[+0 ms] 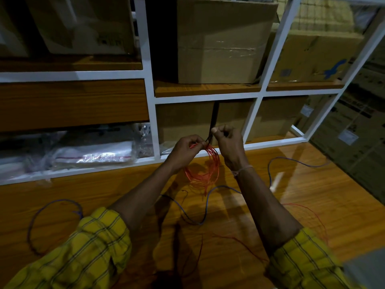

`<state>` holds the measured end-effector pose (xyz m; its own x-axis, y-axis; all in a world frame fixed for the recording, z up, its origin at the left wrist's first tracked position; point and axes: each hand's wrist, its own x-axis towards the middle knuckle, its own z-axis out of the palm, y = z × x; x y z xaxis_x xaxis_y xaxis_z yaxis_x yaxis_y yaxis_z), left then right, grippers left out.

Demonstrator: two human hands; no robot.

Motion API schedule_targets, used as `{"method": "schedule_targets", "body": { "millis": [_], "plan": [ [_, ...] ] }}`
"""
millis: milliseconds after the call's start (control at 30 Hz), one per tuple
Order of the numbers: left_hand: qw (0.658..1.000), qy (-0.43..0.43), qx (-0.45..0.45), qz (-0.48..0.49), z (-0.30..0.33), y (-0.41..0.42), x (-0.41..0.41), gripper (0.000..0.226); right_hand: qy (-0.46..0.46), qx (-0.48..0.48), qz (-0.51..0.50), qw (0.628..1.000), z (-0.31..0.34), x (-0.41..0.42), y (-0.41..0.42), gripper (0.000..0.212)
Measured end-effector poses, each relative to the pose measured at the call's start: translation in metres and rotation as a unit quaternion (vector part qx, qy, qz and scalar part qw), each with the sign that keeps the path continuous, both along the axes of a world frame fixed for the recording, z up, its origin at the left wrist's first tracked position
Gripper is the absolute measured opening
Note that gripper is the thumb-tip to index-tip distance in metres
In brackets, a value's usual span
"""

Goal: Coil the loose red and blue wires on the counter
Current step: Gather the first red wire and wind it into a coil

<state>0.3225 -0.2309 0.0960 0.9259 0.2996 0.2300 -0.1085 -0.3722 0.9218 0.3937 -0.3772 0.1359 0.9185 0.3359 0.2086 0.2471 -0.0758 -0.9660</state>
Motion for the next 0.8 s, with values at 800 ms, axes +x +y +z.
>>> {"method": "schedule_targets", "body": {
  "millis": [800],
  "plan": [
    [1.0,-0.01,0.021,0.001,0.013,-0.012,-0.002,0.013,0.044,0.013,0.03,0.999,0.002,-0.002,-0.005,0.017]
  ]
}}
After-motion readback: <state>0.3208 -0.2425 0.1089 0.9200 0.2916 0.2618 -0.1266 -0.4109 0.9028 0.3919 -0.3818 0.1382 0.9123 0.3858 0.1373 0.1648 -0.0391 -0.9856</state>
